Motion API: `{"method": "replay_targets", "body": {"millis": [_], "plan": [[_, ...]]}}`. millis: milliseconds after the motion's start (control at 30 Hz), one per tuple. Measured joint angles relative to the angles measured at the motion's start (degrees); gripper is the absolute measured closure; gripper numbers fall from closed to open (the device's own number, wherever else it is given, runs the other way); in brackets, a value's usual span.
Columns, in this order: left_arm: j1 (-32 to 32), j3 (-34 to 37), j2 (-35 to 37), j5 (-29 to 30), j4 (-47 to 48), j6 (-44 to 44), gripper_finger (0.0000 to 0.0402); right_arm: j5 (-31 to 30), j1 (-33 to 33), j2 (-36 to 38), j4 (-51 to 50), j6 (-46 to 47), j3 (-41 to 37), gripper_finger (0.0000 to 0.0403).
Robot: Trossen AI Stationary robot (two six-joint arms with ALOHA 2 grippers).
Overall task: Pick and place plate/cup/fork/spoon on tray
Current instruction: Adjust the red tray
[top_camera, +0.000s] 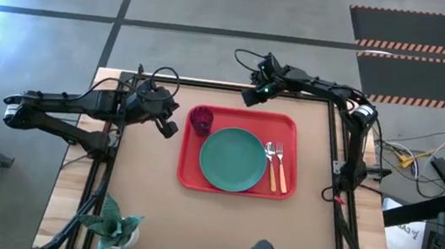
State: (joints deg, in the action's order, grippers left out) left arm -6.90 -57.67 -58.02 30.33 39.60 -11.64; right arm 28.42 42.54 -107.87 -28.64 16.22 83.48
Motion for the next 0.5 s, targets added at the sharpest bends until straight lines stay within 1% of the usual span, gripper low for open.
{"method": "replay_targets", "body": {"millis": [133,233,500], "plan": [[-0.02,0.0,0.0,-0.07,0.0,0.09,0.0402,-4.32,-0.01,0.04,-4.29,-2.2,-0.17,0.0395],[-0.31,0.0,0.05,-0.18,0.08,0.42,0.0402,-6.26,0.15,0.07,-4.66,-2.83,-0.2,0.0395],[-0.55,0.0,0.09,-0.18,0.17,0.0,0.0402,-6.4,0.11,0.09,-4.51,-2.79,-0.2,0.0395]]}}
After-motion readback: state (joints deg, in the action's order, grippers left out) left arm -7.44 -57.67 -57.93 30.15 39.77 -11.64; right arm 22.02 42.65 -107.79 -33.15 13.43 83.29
